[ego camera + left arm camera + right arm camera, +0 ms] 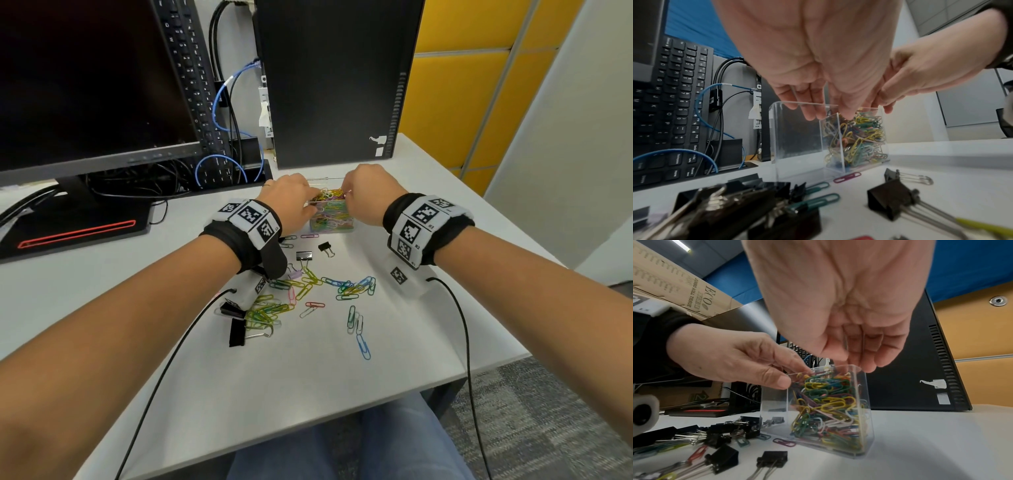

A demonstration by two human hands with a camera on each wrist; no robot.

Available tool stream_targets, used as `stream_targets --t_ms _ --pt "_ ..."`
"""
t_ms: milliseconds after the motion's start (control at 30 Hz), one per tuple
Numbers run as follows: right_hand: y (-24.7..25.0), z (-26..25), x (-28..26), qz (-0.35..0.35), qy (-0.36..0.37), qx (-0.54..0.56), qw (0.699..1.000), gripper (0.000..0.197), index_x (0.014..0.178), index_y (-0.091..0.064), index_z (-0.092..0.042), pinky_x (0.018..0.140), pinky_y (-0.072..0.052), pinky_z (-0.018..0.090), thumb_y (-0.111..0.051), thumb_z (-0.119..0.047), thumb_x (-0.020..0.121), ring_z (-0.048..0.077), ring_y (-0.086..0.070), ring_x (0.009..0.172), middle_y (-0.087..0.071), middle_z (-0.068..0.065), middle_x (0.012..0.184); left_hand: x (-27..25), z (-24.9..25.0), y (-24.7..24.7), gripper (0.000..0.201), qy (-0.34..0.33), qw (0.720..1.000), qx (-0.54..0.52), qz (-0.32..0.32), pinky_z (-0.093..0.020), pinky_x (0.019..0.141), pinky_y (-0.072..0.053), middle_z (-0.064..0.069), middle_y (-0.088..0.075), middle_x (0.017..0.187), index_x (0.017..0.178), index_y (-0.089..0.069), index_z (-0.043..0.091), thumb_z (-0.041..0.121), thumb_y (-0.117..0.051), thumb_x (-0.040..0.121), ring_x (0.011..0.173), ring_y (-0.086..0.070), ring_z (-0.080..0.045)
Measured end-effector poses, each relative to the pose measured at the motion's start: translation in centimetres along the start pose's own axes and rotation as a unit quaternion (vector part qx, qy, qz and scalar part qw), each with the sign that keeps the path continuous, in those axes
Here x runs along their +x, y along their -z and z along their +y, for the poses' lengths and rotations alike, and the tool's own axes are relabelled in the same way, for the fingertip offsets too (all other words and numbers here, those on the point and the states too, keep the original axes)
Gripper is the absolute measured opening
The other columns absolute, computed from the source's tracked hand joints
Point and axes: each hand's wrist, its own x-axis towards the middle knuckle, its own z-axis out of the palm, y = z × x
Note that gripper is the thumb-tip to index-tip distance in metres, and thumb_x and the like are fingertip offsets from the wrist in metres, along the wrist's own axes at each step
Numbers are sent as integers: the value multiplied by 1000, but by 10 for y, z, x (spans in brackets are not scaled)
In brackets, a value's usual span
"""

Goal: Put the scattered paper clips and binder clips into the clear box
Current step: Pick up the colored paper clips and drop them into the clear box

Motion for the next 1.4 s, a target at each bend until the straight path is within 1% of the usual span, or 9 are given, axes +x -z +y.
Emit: stream_targets --t_ms 100,200,467,667,833,1000,1133,1300,1400 --pt "0 -4 -4 5 44 2 999 36 125 -59 -18 96 -46 38 -47 -14 92 28 -53 114 -59 10 123 -2 2 2 38 -14 999 -27 15 -46 99 -37 -7 -52 129 132 -50 22 27 -46 94 120 -47 -27" --pt "0 -3 -5 -18 68 -77 995 35 121 -63 -25 95 -39 43 -43 -18 93 28 -48 114 -61 6 119 -5 3 6 34 -36 999 -37 8 -47 100 -39 -4 -56 128 127 -56 24 25 -47 94 119 -49 -26" --pt "8 0 -11 -38 41 -81 995 34 110 -68 -19 93 -36 40 -41 -11 91 30 -48 111 -64 8 110 -12 6 15 38 -17 998 -61 -8 -37 97 -46 -6 -62 127 134 -51 25 20 -41 98 114 -57 -28" --pt "8 -1 -32 18 63 -17 998 30 109 -66 -13 92 -45 41 -42 -14 91 31 -53 104 -63 11 109 -28 7 15 50 -20 996 -61 -62 -43 98 -45 -12 -54 134 145 -29 23 22 -41 97 115 -54 -33" --pt "5 3 -57 -146 96 7 985 33 109 -71 -16 94 -47 29 -46 -6 89 24 -59 109 -67 4 116 -48 8 18 66 -16 993 -62 -102 -36 107 -35 -7 -30 153 151 -9 23 29 -46 96 129 -44 -28" --pt "1 8 -75 -272 101 -70 954 39 122 -61 -23 94 -46 28 -67 -23 83 17 -56 106 -61 -4 111 -70 12 23 53 -45 991 -54 -116 -32 105 -35 1 -41 147 143 -34 26 33 -51 94 127 -45 -21" --pt "-3 7 -79 -280 78 -82 953 50 122 -56 -23 91 -48 34 -75 -28 76 17 -51 94 -52 -4 105 -88 16 18 37 -62 980 3 -191 -30 91 -46 3 -62 120 122 -57 24 41 -54 89 105 -56 -16" --pt "-12 -8 -78 -252 78 -66 962 41 120 -58 -18 89 -54 35 -70 -19 81 18 -56 93 -58 1 109 -100 18 6 63 -16 970 64 -232 -30 78 -47 0 -59 103 113 -55 19 68 -57 74 89 -53 -16" --pt "-13 -15 -77 -255 94 -57 961 43 121 -58 -19 89 -52 33 -70 -28 81 17 -54 91 -54 -3 104 -104 15 5 71 0 966 75 -249 -28 76 -45 -2 -58 109 115 -52 16 71 -59 70 94 -54 -18"
